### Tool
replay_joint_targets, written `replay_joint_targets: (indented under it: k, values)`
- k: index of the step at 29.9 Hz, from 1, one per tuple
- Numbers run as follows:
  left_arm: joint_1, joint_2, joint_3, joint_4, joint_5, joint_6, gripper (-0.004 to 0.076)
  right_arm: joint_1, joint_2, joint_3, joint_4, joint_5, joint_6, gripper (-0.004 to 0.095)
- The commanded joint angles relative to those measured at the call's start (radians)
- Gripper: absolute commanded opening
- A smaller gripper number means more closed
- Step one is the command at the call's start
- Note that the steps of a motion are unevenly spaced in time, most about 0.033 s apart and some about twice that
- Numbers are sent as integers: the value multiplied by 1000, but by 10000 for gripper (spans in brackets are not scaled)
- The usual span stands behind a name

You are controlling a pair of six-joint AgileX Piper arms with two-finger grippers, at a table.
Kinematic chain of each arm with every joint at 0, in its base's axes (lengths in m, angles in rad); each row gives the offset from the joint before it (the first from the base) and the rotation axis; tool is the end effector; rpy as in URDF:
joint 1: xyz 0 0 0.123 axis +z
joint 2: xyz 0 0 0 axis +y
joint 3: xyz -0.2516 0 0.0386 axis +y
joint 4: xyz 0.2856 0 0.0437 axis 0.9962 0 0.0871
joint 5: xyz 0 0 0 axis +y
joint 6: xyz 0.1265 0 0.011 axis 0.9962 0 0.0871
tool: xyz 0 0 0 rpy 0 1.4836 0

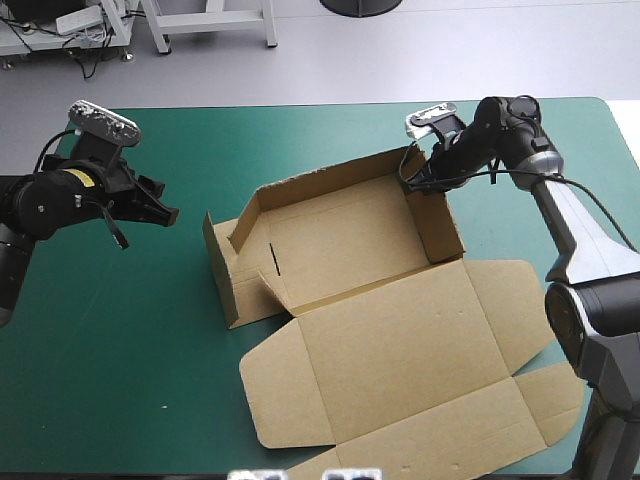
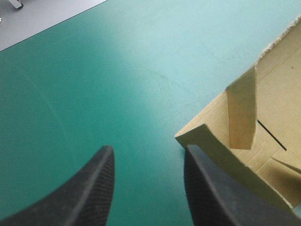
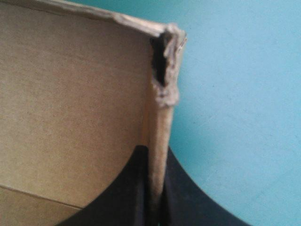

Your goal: Fold the box

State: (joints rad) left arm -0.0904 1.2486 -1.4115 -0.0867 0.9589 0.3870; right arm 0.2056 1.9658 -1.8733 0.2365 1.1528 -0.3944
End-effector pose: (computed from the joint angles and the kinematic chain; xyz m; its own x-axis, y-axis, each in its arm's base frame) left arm 0.3258 -0.0386 0.3810 -0.5630 0.3823 -0.7327 0.3496 0.9135 0.2080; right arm 0.4563 0.1229 0.2444 -0.7700 -0.4525 -0.4499 -0.5341 0.8428 0.0665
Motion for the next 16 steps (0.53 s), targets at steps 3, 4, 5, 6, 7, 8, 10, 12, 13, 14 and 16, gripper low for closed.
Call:
replay_joint_targets:
  k: [3, 4, 5, 6, 7, 8, 10, 12, 13, 14, 16]
  values:
    - [1, -27, -35, -16, -57, 5, 340, -3, -15, -21, -59, 104, -18, 185]
    - [1, -27, -35, -14, -57, 5, 340, -3, -15, -21, -59, 104, -14, 243]
    - [1, -27, -35, -14, -57, 5, 340, -3, -15, -27, -59, 104, -3, 325]
    - [1, -27, -35, -14, -57, 5, 340, -3, -15, -32, -59, 104, 11, 409]
    - [1, -27, -35, -14, -57, 5, 340, -3, -15, -38, -61, 104, 23, 472]
    - [1, -27, -35, -14, -57, 5, 340, -3, -15, -46, -61, 104, 39, 541]
    - [1, -27, -35, -13, -59, 5, 340, -3, -18, -62, -67, 104, 68, 627]
    - [1, -27, -35, -6, -59, 5, 340, -3, -25, -70, -65, 104, 75, 667]
    - [1, -27, -35, 3, -59, 7, 340, -3, -32, -72, -63, 104, 77, 670]
    - [1, -27, -35, 7, -59, 9, 340, -3, -38, -72, -61, 104, 86, 670]
    - [1, -27, -35, 7, -59, 9, 340, -3, -48, -67, -61, 106, 100, 670]
